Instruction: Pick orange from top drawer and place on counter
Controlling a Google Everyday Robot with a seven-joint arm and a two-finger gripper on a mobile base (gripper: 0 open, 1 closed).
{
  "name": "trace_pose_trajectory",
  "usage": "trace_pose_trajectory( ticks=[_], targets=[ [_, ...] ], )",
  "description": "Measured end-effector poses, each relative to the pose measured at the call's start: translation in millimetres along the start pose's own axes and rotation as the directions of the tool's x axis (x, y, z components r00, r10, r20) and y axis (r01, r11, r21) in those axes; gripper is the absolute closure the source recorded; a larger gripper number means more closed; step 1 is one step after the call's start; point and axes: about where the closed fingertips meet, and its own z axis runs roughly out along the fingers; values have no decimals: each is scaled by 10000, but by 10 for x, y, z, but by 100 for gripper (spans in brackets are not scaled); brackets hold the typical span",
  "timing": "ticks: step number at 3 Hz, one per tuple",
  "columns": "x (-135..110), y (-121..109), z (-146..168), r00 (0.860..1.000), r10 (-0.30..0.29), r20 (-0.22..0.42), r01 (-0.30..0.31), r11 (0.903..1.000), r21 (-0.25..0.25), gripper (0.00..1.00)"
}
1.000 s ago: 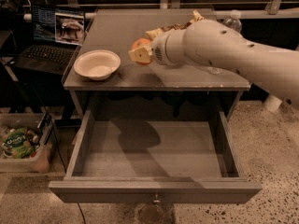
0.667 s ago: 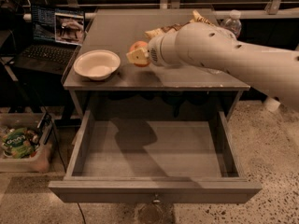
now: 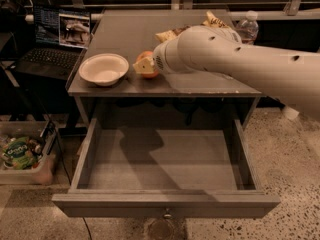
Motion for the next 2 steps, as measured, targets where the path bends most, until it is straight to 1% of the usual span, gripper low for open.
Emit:
trace_pose_trajectory(
  ticks=[2],
  targets=[
    [8, 8, 9, 10000, -18, -52, 18, 10000, -24, 35]
  ],
)
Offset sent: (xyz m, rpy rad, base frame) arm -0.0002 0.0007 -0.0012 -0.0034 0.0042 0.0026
